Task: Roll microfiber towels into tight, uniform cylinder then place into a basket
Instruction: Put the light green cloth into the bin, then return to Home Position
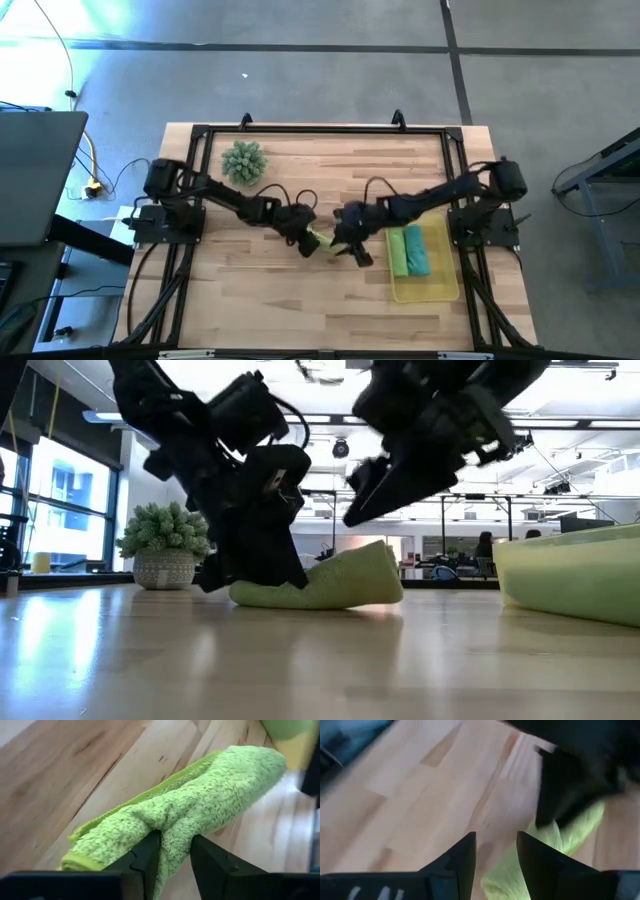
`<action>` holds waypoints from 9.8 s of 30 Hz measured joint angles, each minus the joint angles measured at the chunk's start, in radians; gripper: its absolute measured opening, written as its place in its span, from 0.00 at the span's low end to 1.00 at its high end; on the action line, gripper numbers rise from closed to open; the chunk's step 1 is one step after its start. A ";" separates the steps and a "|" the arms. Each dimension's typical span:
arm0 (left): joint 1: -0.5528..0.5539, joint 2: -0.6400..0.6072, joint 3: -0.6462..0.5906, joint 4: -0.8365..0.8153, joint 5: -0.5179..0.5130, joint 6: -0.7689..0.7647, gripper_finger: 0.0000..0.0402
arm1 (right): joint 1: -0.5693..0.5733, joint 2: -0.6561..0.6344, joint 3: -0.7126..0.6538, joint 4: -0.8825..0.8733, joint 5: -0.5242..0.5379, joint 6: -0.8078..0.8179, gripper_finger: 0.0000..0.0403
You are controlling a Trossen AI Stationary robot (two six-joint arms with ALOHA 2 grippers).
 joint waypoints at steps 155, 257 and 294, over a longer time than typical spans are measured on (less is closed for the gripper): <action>-0.134 -0.811 0.012 -0.484 -0.295 0.346 0.18 | 0.633 -0.074 0.598 -1.606 0.867 1.277 0.51; -0.140 -1.475 -0.780 0.056 -0.827 0.351 0.18 | -0.049 -1.690 -0.916 0.039 0.998 0.273 0.51; -0.104 -1.846 -0.779 -0.099 -1.161 0.396 0.18 | -0.049 -1.691 -0.916 0.040 0.999 0.273 0.51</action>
